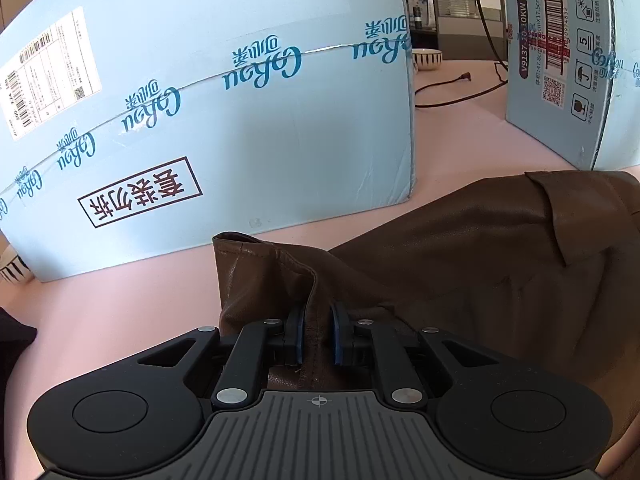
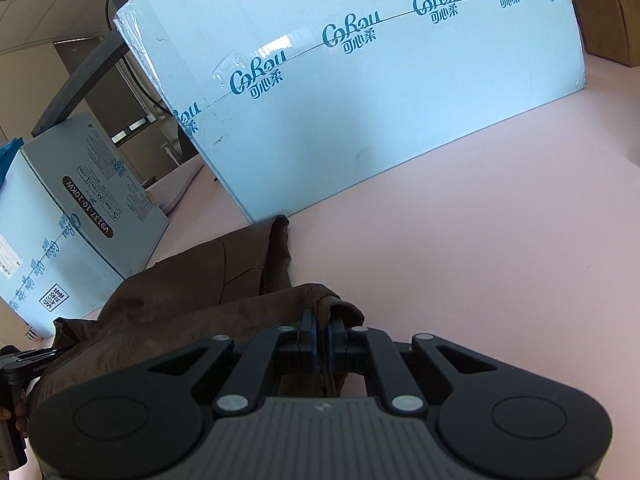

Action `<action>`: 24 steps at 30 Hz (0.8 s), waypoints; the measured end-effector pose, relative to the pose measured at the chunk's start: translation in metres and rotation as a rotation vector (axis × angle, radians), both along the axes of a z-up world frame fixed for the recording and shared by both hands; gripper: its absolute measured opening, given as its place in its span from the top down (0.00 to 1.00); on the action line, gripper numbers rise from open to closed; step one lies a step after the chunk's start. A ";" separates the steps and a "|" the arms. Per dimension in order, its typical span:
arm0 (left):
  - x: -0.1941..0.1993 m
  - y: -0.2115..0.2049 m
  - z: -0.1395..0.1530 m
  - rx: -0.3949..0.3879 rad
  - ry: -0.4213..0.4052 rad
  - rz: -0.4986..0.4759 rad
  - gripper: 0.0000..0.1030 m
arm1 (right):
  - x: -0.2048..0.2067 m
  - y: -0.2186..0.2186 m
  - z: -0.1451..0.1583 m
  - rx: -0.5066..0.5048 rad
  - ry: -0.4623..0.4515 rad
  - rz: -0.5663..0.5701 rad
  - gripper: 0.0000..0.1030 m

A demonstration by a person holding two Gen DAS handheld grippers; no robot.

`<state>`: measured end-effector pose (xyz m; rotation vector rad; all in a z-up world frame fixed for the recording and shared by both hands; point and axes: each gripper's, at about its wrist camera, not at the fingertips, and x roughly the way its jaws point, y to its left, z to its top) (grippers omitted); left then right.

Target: Fold clothes

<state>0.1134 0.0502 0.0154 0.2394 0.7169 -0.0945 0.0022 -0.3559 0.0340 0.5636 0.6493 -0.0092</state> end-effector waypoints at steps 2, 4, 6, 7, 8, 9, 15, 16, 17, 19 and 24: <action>-0.005 -0.002 0.001 0.021 -0.019 -0.008 0.87 | 0.001 0.000 -0.001 0.000 0.004 0.000 0.94; -0.007 -0.005 0.001 0.048 -0.025 -0.018 0.87 | 0.001 0.001 0.000 -0.006 0.005 0.000 0.94; -0.005 -0.007 0.002 0.053 -0.017 -0.018 0.86 | 0.001 0.002 0.000 -0.008 0.006 -0.002 0.94; -0.005 -0.005 0.003 0.046 -0.010 -0.019 0.84 | 0.001 0.002 0.000 -0.008 0.009 -0.002 0.93; -0.004 -0.003 0.004 0.034 -0.003 -0.020 0.82 | 0.002 0.002 0.000 -0.007 0.012 -0.002 0.92; -0.003 -0.001 0.005 0.015 0.008 -0.024 0.76 | 0.002 0.002 0.000 -0.004 0.014 -0.004 0.89; -0.011 0.006 0.017 -0.049 0.022 -0.084 0.18 | -0.007 -0.004 0.001 0.051 -0.008 -0.019 0.27; -0.015 0.004 0.020 -0.031 0.011 -0.097 0.13 | -0.009 -0.004 0.002 0.055 -0.016 -0.025 0.24; -0.018 0.002 0.021 -0.010 0.004 -0.108 0.12 | -0.012 -0.005 0.003 0.060 -0.024 -0.030 0.24; -0.026 -0.004 0.024 0.039 0.002 -0.142 0.09 | -0.016 -0.006 0.006 0.072 -0.035 -0.024 0.24; -0.047 -0.010 0.033 0.131 -0.040 -0.190 0.07 | -0.027 -0.006 0.013 0.094 -0.058 -0.020 0.22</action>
